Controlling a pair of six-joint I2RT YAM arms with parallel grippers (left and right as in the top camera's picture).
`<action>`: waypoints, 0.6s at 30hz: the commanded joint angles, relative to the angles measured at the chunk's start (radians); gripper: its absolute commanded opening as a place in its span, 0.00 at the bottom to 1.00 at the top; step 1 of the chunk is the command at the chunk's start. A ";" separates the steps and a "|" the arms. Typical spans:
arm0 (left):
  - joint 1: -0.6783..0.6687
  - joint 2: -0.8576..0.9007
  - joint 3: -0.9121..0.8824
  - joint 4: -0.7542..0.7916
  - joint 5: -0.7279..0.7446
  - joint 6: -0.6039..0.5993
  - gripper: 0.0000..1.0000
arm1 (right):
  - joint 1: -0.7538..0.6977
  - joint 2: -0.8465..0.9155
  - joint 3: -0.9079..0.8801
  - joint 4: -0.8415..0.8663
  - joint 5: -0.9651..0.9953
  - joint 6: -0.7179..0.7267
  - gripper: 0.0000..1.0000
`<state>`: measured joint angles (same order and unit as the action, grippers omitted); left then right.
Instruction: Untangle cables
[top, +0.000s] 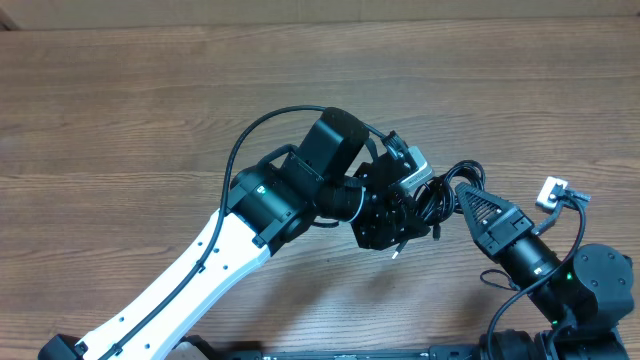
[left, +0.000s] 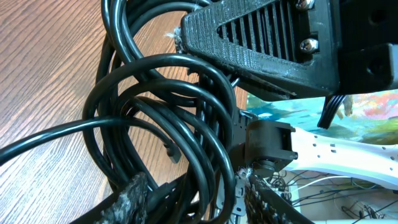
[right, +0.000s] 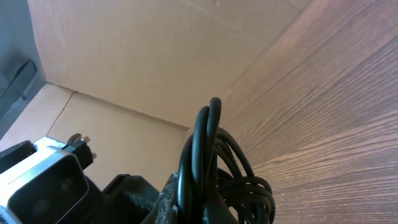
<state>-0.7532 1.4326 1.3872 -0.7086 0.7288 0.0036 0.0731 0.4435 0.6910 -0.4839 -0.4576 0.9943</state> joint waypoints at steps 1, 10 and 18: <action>-0.007 0.017 0.007 0.006 -0.007 0.019 0.47 | 0.004 -0.002 0.023 0.016 -0.016 0.005 0.04; -0.007 0.020 0.006 0.006 -0.007 0.019 0.36 | 0.004 -0.002 0.023 0.016 -0.019 0.005 0.04; -0.007 0.021 0.006 0.006 -0.031 0.016 0.04 | 0.004 -0.002 0.023 0.021 -0.035 0.004 0.04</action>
<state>-0.7532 1.4464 1.3872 -0.7067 0.7185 0.0101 0.0727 0.4435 0.6910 -0.4816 -0.4690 0.9939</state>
